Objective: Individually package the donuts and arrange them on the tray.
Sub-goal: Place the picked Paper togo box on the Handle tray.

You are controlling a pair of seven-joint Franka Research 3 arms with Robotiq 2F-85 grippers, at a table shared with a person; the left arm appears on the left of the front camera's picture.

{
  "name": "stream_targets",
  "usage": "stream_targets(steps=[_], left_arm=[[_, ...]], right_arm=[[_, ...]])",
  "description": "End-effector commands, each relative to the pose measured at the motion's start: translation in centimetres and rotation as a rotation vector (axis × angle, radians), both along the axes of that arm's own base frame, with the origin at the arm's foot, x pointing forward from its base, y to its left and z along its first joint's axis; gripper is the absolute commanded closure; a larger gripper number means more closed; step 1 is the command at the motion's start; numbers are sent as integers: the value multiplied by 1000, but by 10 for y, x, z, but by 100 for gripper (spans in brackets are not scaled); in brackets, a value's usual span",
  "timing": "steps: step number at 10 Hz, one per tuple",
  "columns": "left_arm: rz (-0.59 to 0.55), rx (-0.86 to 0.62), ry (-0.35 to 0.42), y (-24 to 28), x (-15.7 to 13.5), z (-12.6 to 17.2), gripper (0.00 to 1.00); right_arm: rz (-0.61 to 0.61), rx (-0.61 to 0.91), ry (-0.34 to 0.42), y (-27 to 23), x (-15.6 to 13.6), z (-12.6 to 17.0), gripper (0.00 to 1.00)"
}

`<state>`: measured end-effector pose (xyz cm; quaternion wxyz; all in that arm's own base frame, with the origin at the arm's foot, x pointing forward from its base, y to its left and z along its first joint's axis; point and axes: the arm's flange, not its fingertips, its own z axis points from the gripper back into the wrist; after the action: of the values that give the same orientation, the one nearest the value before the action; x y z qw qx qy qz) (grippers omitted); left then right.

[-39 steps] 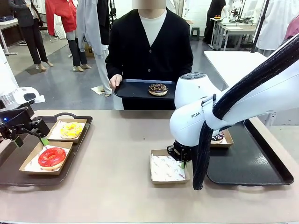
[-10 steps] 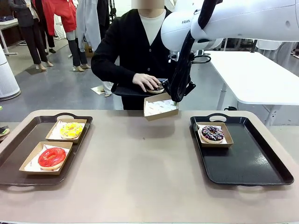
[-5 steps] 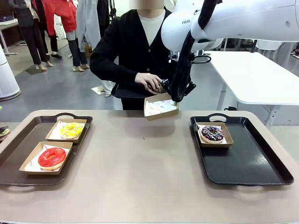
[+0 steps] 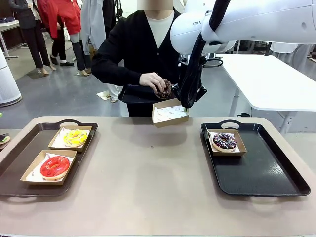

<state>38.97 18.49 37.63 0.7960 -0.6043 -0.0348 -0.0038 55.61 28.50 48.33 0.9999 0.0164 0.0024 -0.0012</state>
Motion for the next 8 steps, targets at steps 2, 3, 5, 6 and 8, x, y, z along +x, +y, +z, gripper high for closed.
stream_targets(steps=[2,3,5,6,8], left_arm=[[-4,-7,-12,1,-2,1,0],[-4,-7,-12,1,-2,1,0],[-4,-7,-12,1,-2,1,0],[-4,-7,-12,1,-2,1,0],[-4,-7,-12,1,-2,1,0]], right_arm=[[-4,0,-4,-2,-3,0,98],[-4,0,-4,-2,-3,0,98],[-4,0,-4,-2,-3,0,98],[-4,0,-4,-2,-3,0,98],[-4,0,-4,-2,-3,0,98]])
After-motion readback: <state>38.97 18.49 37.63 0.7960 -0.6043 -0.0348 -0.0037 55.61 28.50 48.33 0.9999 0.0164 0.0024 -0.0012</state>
